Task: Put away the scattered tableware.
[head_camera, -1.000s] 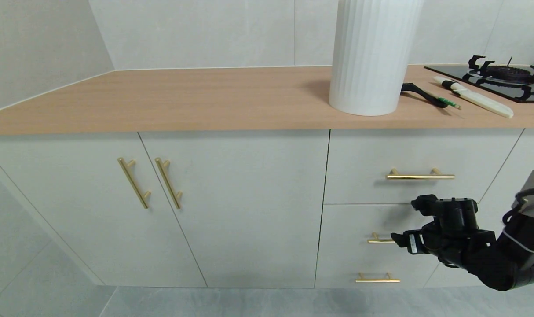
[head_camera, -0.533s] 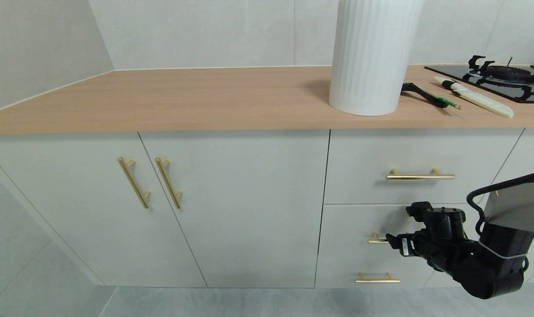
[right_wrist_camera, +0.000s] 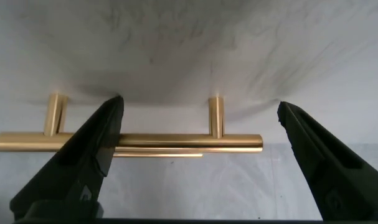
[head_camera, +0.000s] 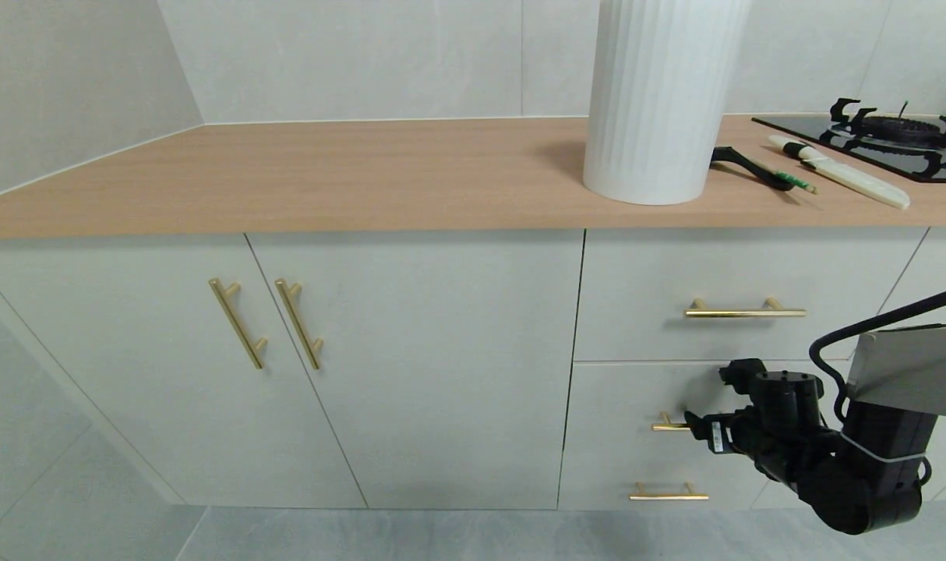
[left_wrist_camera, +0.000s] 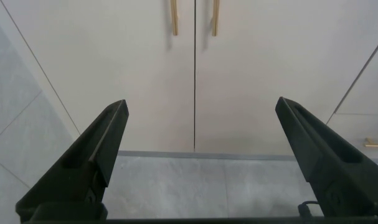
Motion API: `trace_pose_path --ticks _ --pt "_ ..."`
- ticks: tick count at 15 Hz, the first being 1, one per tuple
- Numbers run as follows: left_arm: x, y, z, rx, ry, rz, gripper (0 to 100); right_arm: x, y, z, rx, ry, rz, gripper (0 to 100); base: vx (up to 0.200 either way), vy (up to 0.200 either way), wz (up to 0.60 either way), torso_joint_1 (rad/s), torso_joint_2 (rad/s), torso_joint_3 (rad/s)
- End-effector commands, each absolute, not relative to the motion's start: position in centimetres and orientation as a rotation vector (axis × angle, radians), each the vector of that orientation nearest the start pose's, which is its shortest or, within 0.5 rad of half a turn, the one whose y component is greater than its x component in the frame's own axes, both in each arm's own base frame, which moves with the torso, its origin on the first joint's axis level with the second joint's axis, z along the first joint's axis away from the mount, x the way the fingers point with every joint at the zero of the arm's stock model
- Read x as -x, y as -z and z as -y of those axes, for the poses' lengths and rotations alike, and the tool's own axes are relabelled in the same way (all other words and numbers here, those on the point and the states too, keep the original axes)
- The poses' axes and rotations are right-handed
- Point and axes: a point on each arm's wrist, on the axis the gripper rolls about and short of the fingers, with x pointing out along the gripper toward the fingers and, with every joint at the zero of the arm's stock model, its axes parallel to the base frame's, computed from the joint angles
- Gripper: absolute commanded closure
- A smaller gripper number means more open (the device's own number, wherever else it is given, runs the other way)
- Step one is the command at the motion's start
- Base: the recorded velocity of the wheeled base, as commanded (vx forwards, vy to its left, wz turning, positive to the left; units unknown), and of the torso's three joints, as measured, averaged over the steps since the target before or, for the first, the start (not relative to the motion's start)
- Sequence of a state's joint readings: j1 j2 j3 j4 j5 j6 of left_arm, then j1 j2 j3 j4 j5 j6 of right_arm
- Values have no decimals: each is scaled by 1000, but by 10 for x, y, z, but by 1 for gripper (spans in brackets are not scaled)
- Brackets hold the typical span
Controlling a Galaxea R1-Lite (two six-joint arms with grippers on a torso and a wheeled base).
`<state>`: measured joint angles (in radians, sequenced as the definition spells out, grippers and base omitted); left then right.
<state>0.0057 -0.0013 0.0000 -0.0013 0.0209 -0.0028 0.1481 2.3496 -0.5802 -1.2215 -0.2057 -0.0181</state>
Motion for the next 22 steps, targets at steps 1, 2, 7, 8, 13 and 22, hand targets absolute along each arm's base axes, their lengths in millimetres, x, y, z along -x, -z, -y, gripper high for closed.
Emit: trace_pose_path --ticks 1,2,7,8,13,22 --pt "23 -76 0 3 -28 2 0 -317 14 -43 162 5 -572 0 0 0 0 0 0 0" --pt "23 -76 0 3 -28 2 0 -302 -2 -43 184 -68 -593 0 0 0 0 0 0 0" --pt "23 -76 0 3 -28 2 0 -256 -115 -37 161 -138 -533 0 0 0 0 0 0 0" --pt "23 -76 0 3 -28 2 0 -244 -136 -38 160 -144 -508 0 0 0 0 0 0 0" --pt "23 -76 0 3 -28 2 0 -234 -156 -67 73 -229 -494 0 0 0 0 0 0 0" --pt "23 -76 0 3 -28 2 0 -293 -87 -82 39 -49 -493 0 0 0 0 0 0 0"
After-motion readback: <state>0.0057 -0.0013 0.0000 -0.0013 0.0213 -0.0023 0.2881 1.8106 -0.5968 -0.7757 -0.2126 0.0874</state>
